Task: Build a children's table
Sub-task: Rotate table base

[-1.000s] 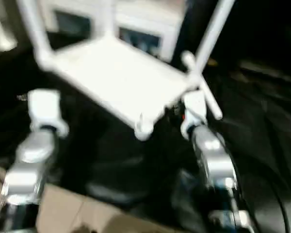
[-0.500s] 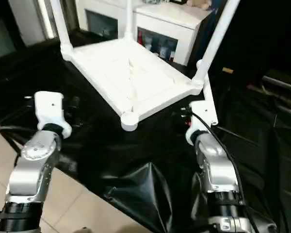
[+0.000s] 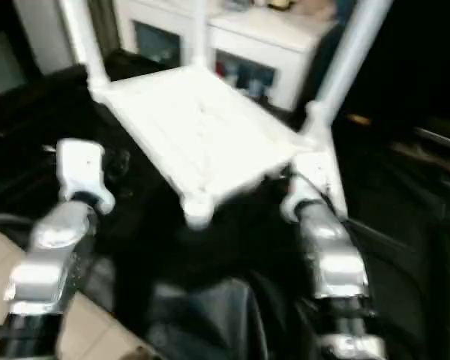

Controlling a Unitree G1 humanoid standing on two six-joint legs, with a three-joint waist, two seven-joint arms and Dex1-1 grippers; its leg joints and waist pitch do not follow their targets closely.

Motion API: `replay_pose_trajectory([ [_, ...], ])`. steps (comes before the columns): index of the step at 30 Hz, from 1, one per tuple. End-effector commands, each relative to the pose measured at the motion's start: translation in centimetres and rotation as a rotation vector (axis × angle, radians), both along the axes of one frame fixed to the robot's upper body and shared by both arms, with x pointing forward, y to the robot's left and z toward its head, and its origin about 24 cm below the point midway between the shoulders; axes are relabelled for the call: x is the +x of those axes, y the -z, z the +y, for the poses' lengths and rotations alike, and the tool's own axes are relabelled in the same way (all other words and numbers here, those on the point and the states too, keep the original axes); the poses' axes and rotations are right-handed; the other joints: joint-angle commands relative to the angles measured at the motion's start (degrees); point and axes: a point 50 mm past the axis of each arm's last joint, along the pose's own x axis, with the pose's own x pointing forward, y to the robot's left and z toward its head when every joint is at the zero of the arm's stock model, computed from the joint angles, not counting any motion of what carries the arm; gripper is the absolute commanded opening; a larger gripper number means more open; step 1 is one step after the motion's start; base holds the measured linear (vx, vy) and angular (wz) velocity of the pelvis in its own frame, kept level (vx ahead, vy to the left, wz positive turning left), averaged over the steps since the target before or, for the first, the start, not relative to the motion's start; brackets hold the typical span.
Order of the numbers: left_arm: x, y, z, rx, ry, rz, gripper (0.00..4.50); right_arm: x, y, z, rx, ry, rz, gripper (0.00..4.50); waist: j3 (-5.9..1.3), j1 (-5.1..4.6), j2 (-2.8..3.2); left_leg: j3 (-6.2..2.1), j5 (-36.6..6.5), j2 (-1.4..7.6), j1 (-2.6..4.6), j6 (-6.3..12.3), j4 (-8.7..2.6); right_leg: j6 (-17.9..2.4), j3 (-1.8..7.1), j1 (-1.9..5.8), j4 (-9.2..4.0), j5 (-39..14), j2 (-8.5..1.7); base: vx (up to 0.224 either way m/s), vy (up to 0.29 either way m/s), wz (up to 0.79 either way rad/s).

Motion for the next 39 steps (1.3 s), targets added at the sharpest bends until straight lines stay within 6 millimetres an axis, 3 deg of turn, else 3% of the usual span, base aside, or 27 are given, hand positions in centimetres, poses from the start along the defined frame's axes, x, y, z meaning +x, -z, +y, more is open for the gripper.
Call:
replay_pose_trajectory([
  [1, -0.1, -0.1, -1.5, -0.010, 0.064, -0.005, 1.49, -0.1, 0.0, -2.1, -0.015, 0.084, 0.017, 3.94, -5.81, -2.40, -0.52, -6.59, 79.90, 7.53, 10.43, 23.37, 0.40, 6.92, 4.44, -7.63, -3.45, 18.18, -3.95, -0.025, 0.025, -0.32],
  [2, -0.2, -0.2, -1.7, -0.004, 0.094, -0.011, 1.49, 0.0, 0.0, -2.3, -0.024, 0.092, 0.034, 3.94, -5.38, -2.57, -3.71, -3.08, 66.81, 0.93, 4.92, 16.46, 2.22, 3.12, 8.16, -6.02, -9.23, 38.61, -6.15, -0.232, 0.047, -0.34],
  [3, -0.2, -0.2, -1.7, -0.004, 0.094, -0.011, 1.49, 0.0, 0.0, -2.3, -0.024, 0.092, 0.034, 3.94, -5.38, -2.57, -3.71, -3.08, 66.81, 0.93, 4.92, 16.46, 2.22, 3.12, 8.16, -6.02, -9.23, 38.61, -6.15, -0.227, 0.028, 0.07],
  [4, -0.5, 0.0, -2.2, 0.013, 0.163, -0.010, 1.49, 0.1, -0.1, -2.8, 0.035, 0.103, 0.071, 3.94, -4.23, -1.83, -6.28, 0.99, 30.62, -3.79, -0.90, 11.59, 1.60, 5.18, 9.25, -0.71, -11.36, 48.65, -7.54, -0.227, 0.028, 0.07],
  [5, -0.6, 0.1, -2.3, 0.017, 0.186, 0.000, 1.49, 0.2, -0.2, -2.9, 0.075, 0.101, 0.074, 3.94, -4.42, -1.90, -5.27, 0.59, 10.34, -1.47, -1.19, 7.13, 0.45, -0.84, 9.01, 0.39, -12.40, 46.34, -10.03, -0.085, -0.017, 0.17],
  [6, -0.8, 0.5, -2.5, 0.013, 0.219, 0.034, 1.52, 0.4, -0.3, -3.5, 0.074, 0.129, 0.082, 4.10, -5.06, -2.16, -4.41, 0.92, 8.12, -0.62, -1.15, 3.44, -1.99, -6.19, 6.78, 1.95, -11.24, 41.44, -7.28, 0.000, 0.000, 0.00],
  [7, -0.8, 0.7, -2.4, 0.023, 0.233, 0.050, 1.53, 0.5, -0.3, -3.8, 0.063, 0.142, 0.080, 4.20, -5.01, -2.37, -3.34, 1.05, 8.86, -0.13, -0.67, 3.02, -2.68, -8.77, 6.23, 1.57, -11.04, 37.97, -6.32, 0.000, 0.000, 0.00],
  [9, -0.9, 1.1, -2.3, 0.041, 0.251, 0.080, 1.53, 0.7, -0.5, -4.0, 0.049, 0.151, 0.077, 4.30, -3.52, -4.30, -1.53, 1.40, 0.34, 2.36, 0.06, 2.88, -5.00, -13.71, 4.18, -0.22, -12.70, 10.28, -4.05, -0.088, -0.030, -0.03],
  [13, -0.8, 1.6, -1.8, 0.073, 0.287, 0.129, 1.53, 1.4, -0.5, -4.8, 0.011, 0.177, 0.101, 4.46, -1.49, -5.50, -0.40, 2.16, -29.07, 3.06, 2.27, -4.02, -5.31, -6.68, 2.68, -3.31, -16.32, -23.51, -3.55, -0.111, -0.021, 0.06],
  [14, -0.8, 1.7, -1.7, 0.080, 0.298, 0.140, 1.53, 1.6, -0.4, -5.1, -0.006, 0.183, 0.114, 4.46, -1.56, -6.24, -0.32, 1.83, -32.48, 3.11, 2.78, -4.74, -5.17, -3.04, 0.65, -2.53, -17.88, -28.57, -3.83, -0.098, -0.005, 0.06],
  [16, -0.6, 1.8, -1.5, 0.101, 0.311, 0.161, 1.69, 2.0, -0.3, -5.7, -0.024, 0.186, 0.141, 4.50, -1.17, -6.78, 0.77, 1.28, -35.31, 4.02, 2.38, -4.83, -6.32, -2.46, -1.12, -1.19, -18.25, -25.70, -3.77, -0.109, 0.006, 0.01],
  [17, -0.5, 1.8, -1.4, 0.110, 0.337, 0.176, 1.85, 2.5, -0.3, -6.4, -0.038, 0.192, 0.162, 4.50, -0.52, -6.59, 2.18, 1.16, -40.28, 5.49, 1.53, -5.10, -8.80, -3.17, -2.05, 0.36, -16.61, -20.87, -3.06, -0.111, -0.004, 0.01],
  [18, -0.5, 1.8, -1.4, 0.110, 0.337, 0.176, 1.89, 2.5, -0.3, -6.4, -0.038, 0.192, 0.162, 4.50, -0.61, -6.37, 2.36, 1.11, -41.87, 6.84, 0.22, -4.81, -10.41, -4.18, -1.64, 2.27, -12.64, -14.68, -3.20, -0.152, -0.037, 0.02],
  [19, -0.2, 1.6, -1.1, 0.116, 0.361, 0.199, 1.89, 3.0, -0.3, -7.1, -0.050, 0.199, 0.185, 4.50, -0.22, -3.30, 2.90, 2.59, -45.00, 8.46, -2.53, -3.33, -13.83, -4.30, -0.19, 4.15, -3.84, -2.89, -2.97, -0.152, -0.037, 0.02],
  [20, -0.1, 1.6, -1.1, 0.120, 0.367, 0.204, 2.01, 3.2, -0.3, -7.3, -0.055, 0.201, 0.189, 4.50, -0.23, -2.59, 1.98, 3.47, -43.09, 8.54, -1.67, -1.24, -13.65, -3.47, 1.56, 2.96, -3.24, -2.20, -3.08, -0.108, -0.101, 0.15],
  [21, -0.1, 1.5, -1.0, 0.122, 0.370, 0.207, 2.13, 3.2, -0.3, -7.4, -0.058, 0.203, 0.190, 4.50, -1.12, -3.78, -2.11, 4.26, -30.60, 4.18, 2.07, -2.64, -5.76, 0.23, 4.95, -1.09, -11.12, -26.68, -4.83, -0.059, -0.152, 0.06],
  [22, 0.1, 1.5, -0.8, 0.133, 0.379, 0.221, 2.24, 3.6, -0.3, -7.7, -0.063, 0.200, 0.199, 4.50, -1.54, -2.53, -1.70, 4.50, -19.27, 1.82, 3.71, -3.88, -0.30, 0.77, 5.10, -3.57, -16.81, -42.61, -9.03, -0.059, -0.152, 0.06],
  [23, 0.2, 1.4, -0.6, 0.141, 0.382, 0.230, 2.29, 3.9, -0.4, -7.8, -0.067, 0.195, 0.208, 4.50, -3.42, -1.44, -2.22, 3.44, -0.63, 2.58, -2.25, -2.43, -0.62, 1.44, 6.85, 1.21, -14.60, -41.25, -9.70, -0.024, -0.119, -0.27],
  [25, 0.3, 1.5, -0.4, 0.141, 0.380, 0.238, 2.50, 4.2, -0.5, -7.9, -0.069, 0.187, 0.214, 4.50, -2.94, -0.92, -0.50, 4.26, -0.26, 3.59, -0.99, -3.85, -3.75, -4.19, 4.19, -1.26, -12.86, -20.84, -5.38, -0.014, -0.078, -0.17],
  [26, 0.3, 1.5, -0.4, 0.138, 0.378, 0.242, 2.64, 4.4, -0.6, -7.8, -0.069, 0.184, 0.215, 4.50, -2.47, -1.00, 0.53, 4.70, -8.26, 3.82, -0.19, -4.87, -4.37, -7.23, 3.53, -2.04, -13.15, -17.73, -4.50, -0.081, -0.073, 0.05],
  [30, 0.3, 1.5, -0.2, 0.127, 0.370, 0.257, 2.72, 5.0, -0.9, -7.4, -0.068, 0.164, 0.207, 4.50, -1.87, -1.90, 0.45, 4.34, -22.35, 3.47, 1.14, -6.44, -4.05, -4.63, 1.39, -2.87, -15.05, -29.43, -4.19, -0.071, -0.014, -0.05],
  [32, 0.3, 1.6, 0.0, 0.117, 0.354, 0.260, 3.00, 5.3, -1.1, -7.0, -0.064, 0.155, 0.201, 4.50, -1.95, -2.54, 1.67, 3.22, -24.96, 4.57, 0.33, -5.63, -5.73, -4.45, -0.31, -0.81, -15.63, -24.71, -4.54, -0.043, 0.044, -0.14],
  [34, 0.4, 1.5, 0.1, 0.107, 0.345, 0.260, 3.14, 5.5, -1.2, -6.7, -0.057, 0.150, 0.198, 4.50, -1.60, -2.39, 3.16, 2.66, -30.47, 5.77, 1.16, -6.04, -6.86, -5.76, -1.11, -0.67, -15.49, -21.03, -4.35, -0.029, 0.067, -0.16],
  [36, 0.6, 1.4, 0.2, 0.092, 0.341, 0.259, 3.25, 5.8, -1.2, -6.4, -0.049, 0.142, 0.196, 4.50, -0.85, -2.77, 3.28, 1.71, -41.84, 7.76, 0.03, -7.00, -10.44, -7.86, -1.40, 1.64, -11.11, -10.96, -3.50, -0.060, 0.050, -0.15],
  [37, 0.6, 1.3, 0.2, 0.090, 0.339, 0.257, 3.43, 5.8, -1.1, -6.3, -0.046, 0.139, 0.198, 4.50, -0.46, -1.41, 3.59, 2.94, -45.96, 8.73, -1.31, -7.04, -13.24, -8.38, -0.56, 2.65, -5.72, -7.49, -2.76, -0.083, 0.038, -0.14],
  [38, 0.7, 1.2, 0.2, 0.087, 0.338, 0.254, 3.43, 5.9, -1.0, -6.1, -0.040, 0.135, 0.201, 4.50, -0.40, 0.29, 2.98, 5.71, -44.92, 8.09, -0.69, -7.04, -13.83, -8.11, 1.11, 1.35, -4.16, -11.56, -2.24, -0.075, -0.005, 0.05],
  [39, 0.8, 1.1, 0.2, 0.091, 0.340, 0.252, 3.55, 5.9, -0.9, -6.0, -0.038, 0.132, 0.204, 4.50, -0.32, -1.23, 0.05, 6.17, -40.65, 6.22, 1.61, -6.53, -9.98, -5.65, 1.78, -1.26, -9.34, -23.99, -2.55, -0.003, -0.074, 0.13],
])
